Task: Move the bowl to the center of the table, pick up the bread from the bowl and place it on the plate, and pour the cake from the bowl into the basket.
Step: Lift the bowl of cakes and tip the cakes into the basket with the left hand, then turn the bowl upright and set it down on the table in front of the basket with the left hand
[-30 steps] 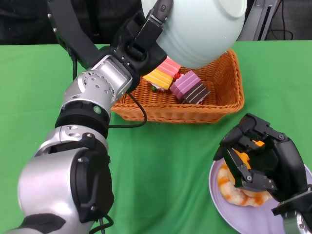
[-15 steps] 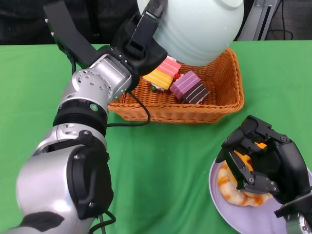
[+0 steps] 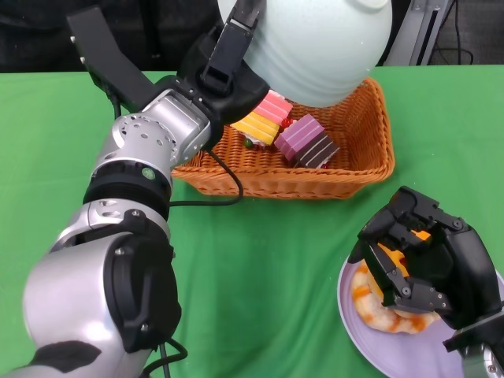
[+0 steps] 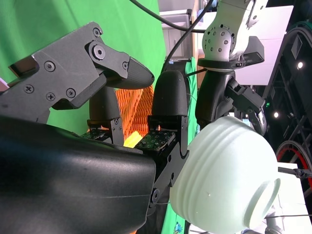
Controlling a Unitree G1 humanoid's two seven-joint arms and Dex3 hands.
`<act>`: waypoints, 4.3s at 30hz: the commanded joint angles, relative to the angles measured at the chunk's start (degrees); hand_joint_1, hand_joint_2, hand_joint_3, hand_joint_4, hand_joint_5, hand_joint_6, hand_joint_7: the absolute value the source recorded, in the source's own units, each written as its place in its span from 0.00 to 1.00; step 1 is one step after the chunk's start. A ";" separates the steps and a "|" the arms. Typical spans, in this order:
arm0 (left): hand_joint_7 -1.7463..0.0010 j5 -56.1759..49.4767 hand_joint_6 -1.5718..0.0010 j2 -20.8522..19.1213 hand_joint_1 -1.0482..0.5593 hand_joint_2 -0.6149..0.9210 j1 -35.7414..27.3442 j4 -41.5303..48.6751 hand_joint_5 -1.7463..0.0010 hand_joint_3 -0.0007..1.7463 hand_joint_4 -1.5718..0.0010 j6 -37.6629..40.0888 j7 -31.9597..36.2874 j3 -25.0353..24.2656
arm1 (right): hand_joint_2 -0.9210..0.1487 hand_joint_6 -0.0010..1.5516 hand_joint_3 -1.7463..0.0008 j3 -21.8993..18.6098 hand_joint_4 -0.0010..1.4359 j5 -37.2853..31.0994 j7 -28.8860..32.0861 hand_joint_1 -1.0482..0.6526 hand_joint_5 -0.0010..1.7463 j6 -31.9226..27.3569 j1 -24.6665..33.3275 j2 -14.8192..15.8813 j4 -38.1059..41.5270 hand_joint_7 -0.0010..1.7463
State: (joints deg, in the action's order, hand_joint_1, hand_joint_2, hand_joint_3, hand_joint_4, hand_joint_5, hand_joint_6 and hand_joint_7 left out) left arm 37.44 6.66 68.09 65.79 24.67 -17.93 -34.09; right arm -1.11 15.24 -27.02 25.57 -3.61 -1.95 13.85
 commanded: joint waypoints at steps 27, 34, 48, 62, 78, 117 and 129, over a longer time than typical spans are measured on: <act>0.00 -7.24 0.62 -0.91 0.58 0.87 -3.22 -8.95 0.00 0.57 0.57 -9.03 -12.03 11.56 | 0.35 0.41 0.43 -0.12 0.51 0.58 -0.23 0.53 0.92 -0.22 -0.24 0.41 0.39 0.75; 0.06 -12.66 0.54 -3.53 0.58 0.75 -7.32 -11.50 0.00 0.71 0.52 -20.53 -18.22 16.52 | 0.35 0.41 0.41 -0.21 0.51 0.48 -0.29 0.55 0.92 -0.19 -0.16 0.65 0.45 0.74; 0.16 -19.99 0.52 -7.80 0.57 0.82 -17.53 -19.64 0.04 0.57 0.51 -44.79 -20.32 21.02 | 0.35 0.41 0.41 -0.73 0.51 1.01 -1.06 0.56 0.92 -0.17 -0.38 1.01 1.16 0.75; 0.12 -28.60 0.58 -11.67 0.57 0.86 -26.13 -16.46 0.00 0.50 0.57 -80.59 -15.78 23.34 | 0.32 0.40 0.45 -1.23 0.50 1.71 -1.66 0.54 0.92 -0.71 -0.82 1.11 1.54 0.74; 0.14 -68.67 0.59 -15.55 0.56 1.00 -35.14 -13.50 0.00 0.28 0.57 -109.76 21.63 10.89 | 0.33 0.42 0.43 -3.07 0.53 2.83 -3.48 0.54 0.90 0.19 -2.65 1.27 4.34 0.73; 0.11 -113.43 0.66 -39.19 0.61 0.84 -42.07 -11.35 0.00 0.47 0.61 -75.39 110.43 69.10 | 0.30 0.43 0.49 -4.73 0.54 4.32 -3.10 0.51 0.91 -4.04 -4.99 1.24 4.35 0.74; 0.15 -113.54 0.68 -40.02 0.50 1.00 -40.75 -8.05 0.01 0.23 0.64 -75.18 110.43 76.60 | 0.31 0.42 0.48 -4.95 0.53 4.70 -3.36 0.50 0.92 -4.75 -4.98 1.47 4.42 0.74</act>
State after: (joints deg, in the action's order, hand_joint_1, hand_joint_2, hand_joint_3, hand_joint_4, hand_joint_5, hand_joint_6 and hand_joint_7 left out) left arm -76.55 -32.07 26.49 56.83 -50.54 88.55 41.71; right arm -5.60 19.60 -30.68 21.14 -8.36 -1.31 18.49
